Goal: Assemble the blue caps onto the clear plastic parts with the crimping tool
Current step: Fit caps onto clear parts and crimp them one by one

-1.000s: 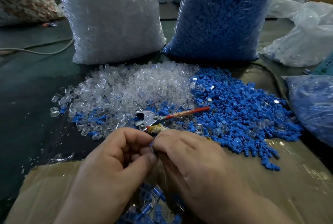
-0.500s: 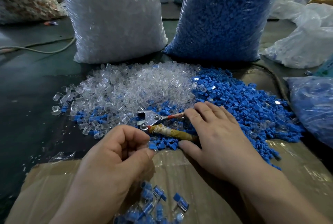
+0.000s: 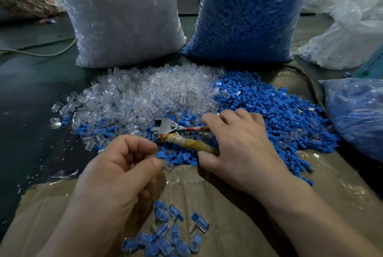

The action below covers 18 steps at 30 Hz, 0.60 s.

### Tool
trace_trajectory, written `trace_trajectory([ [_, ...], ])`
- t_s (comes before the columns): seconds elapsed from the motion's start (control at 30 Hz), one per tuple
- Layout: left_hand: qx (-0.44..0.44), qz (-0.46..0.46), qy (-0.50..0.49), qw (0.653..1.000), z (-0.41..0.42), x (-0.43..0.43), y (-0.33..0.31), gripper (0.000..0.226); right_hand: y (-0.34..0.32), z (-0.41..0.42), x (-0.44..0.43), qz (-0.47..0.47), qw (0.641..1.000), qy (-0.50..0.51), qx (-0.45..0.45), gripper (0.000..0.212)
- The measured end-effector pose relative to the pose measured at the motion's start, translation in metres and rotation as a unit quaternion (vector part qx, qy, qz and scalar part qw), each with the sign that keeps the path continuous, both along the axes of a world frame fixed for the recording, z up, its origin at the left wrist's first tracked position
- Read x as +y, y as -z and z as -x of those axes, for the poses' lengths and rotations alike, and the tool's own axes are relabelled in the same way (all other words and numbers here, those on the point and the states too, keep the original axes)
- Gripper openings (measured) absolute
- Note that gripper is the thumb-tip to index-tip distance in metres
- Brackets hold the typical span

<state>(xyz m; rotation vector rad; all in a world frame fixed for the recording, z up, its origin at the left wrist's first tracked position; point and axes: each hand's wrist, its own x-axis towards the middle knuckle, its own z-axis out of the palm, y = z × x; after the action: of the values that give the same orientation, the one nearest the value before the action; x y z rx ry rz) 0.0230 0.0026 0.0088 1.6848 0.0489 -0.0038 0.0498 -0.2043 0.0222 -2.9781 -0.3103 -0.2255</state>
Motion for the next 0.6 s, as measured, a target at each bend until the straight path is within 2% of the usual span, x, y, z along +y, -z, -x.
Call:
trace_trajectory([
  [0.17, -0.005, 0.004, -0.003, 1.000, -0.001, 0.006, 0.001, 0.027, -0.009, 0.012, -0.006, -0.200, 0.977, 0.018, -0.070, 0.054],
  [0.23, -0.006, 0.009, -0.011, 1.000, -0.001, 0.007, 0.002, 0.030, -0.014, 0.017, -0.008, -0.228, 0.970, 0.024, -0.085, 0.057],
  [0.37, -0.022, 0.021, -0.034, 0.999, -0.001, 0.006, 0.002, 0.034, -0.017, 0.025, -0.014, -0.153, 0.988, -0.002, -0.020, 0.057],
  [0.43, -0.037, 0.022, -0.043, 0.998, -0.002, 0.004, 0.003, 0.029, -0.019, 0.026, -0.017, -0.107, 0.994, -0.029, 0.013, 0.061],
  [0.6, -0.063, 0.029, -0.047, 0.996, -0.002, 0.007, 0.001, 0.022, -0.022, 0.029, -0.012, -0.055, 0.992, -0.098, 0.064, 0.067],
])
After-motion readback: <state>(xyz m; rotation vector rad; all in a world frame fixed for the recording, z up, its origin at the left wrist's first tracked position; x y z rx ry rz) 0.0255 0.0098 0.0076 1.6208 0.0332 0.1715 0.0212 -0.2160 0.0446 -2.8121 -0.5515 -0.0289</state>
